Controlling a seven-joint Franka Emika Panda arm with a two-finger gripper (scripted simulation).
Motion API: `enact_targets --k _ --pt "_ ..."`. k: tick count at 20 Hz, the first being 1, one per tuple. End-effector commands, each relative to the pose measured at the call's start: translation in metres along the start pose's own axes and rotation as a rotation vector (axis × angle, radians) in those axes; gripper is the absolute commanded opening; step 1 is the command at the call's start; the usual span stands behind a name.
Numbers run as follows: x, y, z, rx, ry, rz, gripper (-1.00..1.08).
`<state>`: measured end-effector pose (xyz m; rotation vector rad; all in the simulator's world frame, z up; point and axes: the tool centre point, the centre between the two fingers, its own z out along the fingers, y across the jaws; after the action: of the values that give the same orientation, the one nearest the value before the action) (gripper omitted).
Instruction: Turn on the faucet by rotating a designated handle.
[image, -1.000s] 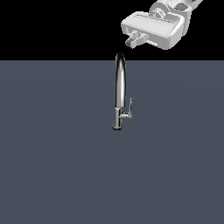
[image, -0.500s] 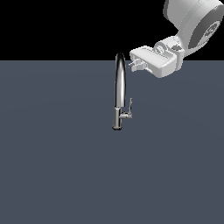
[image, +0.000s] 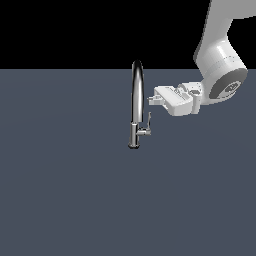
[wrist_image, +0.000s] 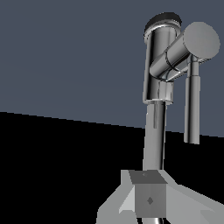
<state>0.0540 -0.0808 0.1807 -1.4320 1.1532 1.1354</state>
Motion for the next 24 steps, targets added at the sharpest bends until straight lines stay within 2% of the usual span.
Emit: enact_targets --k 1,6,10,17,24 --pt "0.017 -0.001 0.002 0.042 -0.040 0.040 -1.00" --pt "0.041 -0.001 0.007 0.100 -0.094 0.096 -1.00" --pt "0.051 0.000 0.010 0.124 -0.116 0.118 -1.00" --pt "0.052 0.000 0.011 0.127 -0.119 0.122 -1.00" --pt "0.046 0.016 0.013 0.127 -0.119 0.122 -1.00"
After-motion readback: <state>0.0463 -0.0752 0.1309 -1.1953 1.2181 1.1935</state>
